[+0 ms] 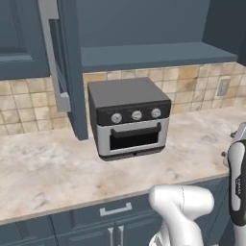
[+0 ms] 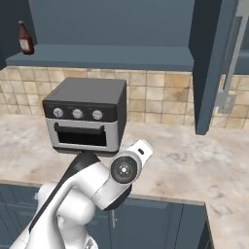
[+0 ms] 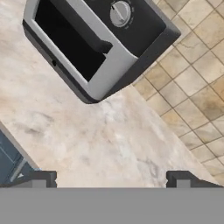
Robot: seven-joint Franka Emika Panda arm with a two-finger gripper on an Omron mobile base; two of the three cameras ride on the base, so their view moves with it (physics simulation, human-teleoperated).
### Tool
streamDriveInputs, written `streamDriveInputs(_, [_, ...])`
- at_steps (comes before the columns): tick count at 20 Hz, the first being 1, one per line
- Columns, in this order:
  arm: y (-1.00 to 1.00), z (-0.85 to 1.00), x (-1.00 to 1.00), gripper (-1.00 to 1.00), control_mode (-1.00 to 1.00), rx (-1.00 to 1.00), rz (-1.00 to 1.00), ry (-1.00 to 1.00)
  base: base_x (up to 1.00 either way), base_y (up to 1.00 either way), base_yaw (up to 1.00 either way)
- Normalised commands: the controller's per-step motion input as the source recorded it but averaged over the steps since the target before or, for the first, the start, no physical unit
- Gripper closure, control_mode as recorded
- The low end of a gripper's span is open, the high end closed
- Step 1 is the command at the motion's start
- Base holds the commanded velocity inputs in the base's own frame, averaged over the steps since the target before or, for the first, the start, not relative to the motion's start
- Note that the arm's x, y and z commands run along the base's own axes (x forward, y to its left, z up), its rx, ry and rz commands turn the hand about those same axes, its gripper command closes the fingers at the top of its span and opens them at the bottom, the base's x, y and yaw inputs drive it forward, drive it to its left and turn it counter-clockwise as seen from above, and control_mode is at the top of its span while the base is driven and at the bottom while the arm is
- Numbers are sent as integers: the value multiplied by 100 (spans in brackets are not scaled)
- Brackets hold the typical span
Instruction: Collect the paprika, ketchup, and shaker from the cabinet and place them next to the stove.
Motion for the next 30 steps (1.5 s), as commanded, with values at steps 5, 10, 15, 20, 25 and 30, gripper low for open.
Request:
streamDriveInputs(5, [0, 0, 0, -100, 100, 0, 0, 0, 56, 6, 11])
streamDriveInputs(10, [0, 0, 0, -100, 100, 0, 0, 0, 55, 5, 11])
streamDriveInputs(15, [0, 0, 0, -100, 100, 0, 0, 0, 63, 23, 13])
streamDriveInputs(20, [23, 0, 35, -100, -100, 2, 8, 0, 26, 14, 5])
streamDriveInputs(25, [69, 0, 48, -100, -100, 1, 15, 0, 0, 0, 0])
streamDriveInputs(30, [84, 9, 29, -100, -100, 0, 14, 0, 0, 0, 0])
